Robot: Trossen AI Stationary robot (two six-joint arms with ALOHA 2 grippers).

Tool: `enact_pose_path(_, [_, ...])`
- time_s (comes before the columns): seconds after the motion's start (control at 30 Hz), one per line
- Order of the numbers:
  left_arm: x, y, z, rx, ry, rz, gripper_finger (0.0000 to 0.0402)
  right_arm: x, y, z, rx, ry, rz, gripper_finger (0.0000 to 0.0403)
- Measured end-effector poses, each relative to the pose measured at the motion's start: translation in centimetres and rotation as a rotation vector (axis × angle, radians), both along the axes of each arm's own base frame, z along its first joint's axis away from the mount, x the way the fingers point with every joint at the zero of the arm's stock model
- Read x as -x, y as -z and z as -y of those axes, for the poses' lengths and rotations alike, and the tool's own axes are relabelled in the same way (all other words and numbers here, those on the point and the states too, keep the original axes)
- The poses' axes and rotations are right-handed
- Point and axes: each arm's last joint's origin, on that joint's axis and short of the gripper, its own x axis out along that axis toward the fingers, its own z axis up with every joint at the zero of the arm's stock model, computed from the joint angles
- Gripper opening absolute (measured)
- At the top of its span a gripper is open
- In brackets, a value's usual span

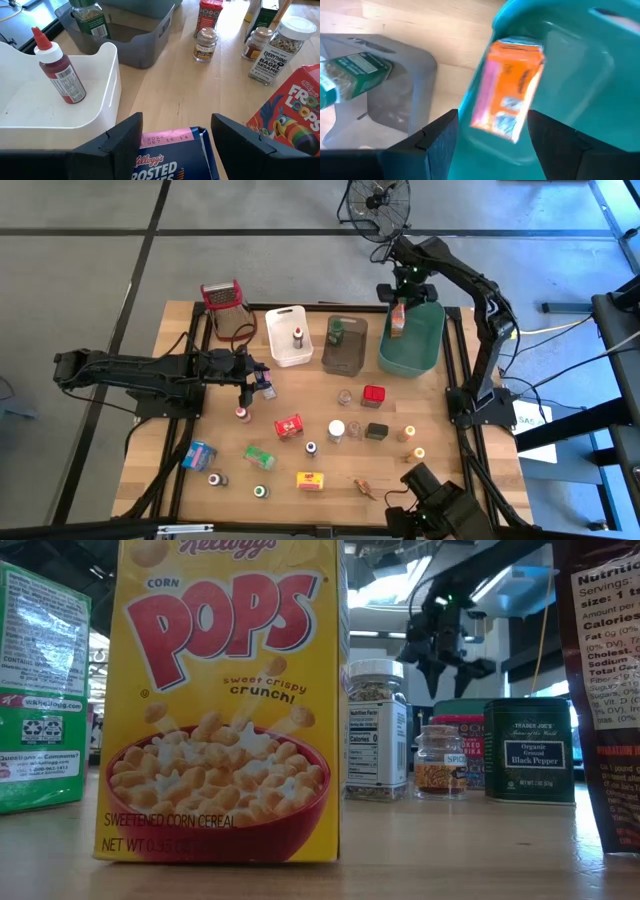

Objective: Pick & Place Kitchen Items
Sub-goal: Put the orange cereal box into the green bin, then put the bottom yellow food coloring into the white bin

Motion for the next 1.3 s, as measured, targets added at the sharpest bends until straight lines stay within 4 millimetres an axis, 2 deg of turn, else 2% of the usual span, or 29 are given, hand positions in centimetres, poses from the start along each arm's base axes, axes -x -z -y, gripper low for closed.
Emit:
enact_pose_path(0.13, [0.0,0.0,0.0,0.005,-0.004,0.004,0.0231,-0.5,-3.1,-1.6,-0.013,0.001,-0.061,0.0240])
enact_pose_path(0.2, [0.0,0.0,0.0,0.013,-0.008,0.006,0.0231,-1.2,-4.8,-2.3,0.049,-0.026,-0.001,0.0240])
enact_pose_path(0.33, [0.0,0.0,0.0,0.016,-0.010,0.007,0.0233,-1.5,-8.9,-5.3,0.129,-0.064,0.103,0.0240])
enact_pose_path(0.4, [0.0,0.0,0.0,0.016,-0.010,0.007,0.0232,-1.6,-10.3,-7.2,0.157,-0.125,0.134,0.0240])
enact_pose_path(0.57, [0.0,0.0,0.0,0.024,-0.012,0.006,0.0231,-1.2,-13.9,-14.1,0.244,-0.302,0.238,0.0240])
enact_pose_path(0.73, [0.0,0.0,0.0,0.024,-0.013,0.003,0.0232,-0.1,-15.6,-22.1,0.341,-0.462,0.268,0.0240])
enact_pose_path(0.83, [0.0,0.0,0.0,0.024,-0.013,0.002,0.0231,1.5,-15.3,-26.7,0.357,-0.467,0.272,0.0240])
enact_pose_path(0.9, [0.0,0.0,0.0,0.024,-0.013,0.002,0.0231,2.3,-14.1,-29.6,0.333,-0.454,0.253,0.0240])
enact_pose_path(1.17, [0.0,0.0,0.0,0.017,-0.009,0.002,0.0231,5.9,-6.6,-40.3,0.126,-0.296,0.065,0.0240])
enact_pose_path(1.3, [-0.1,-0.2,0.0,0.013,-0.009,0.031,0.0232,7.2,-4.2,-45.1,0.068,-0.238,0.119,0.0241])
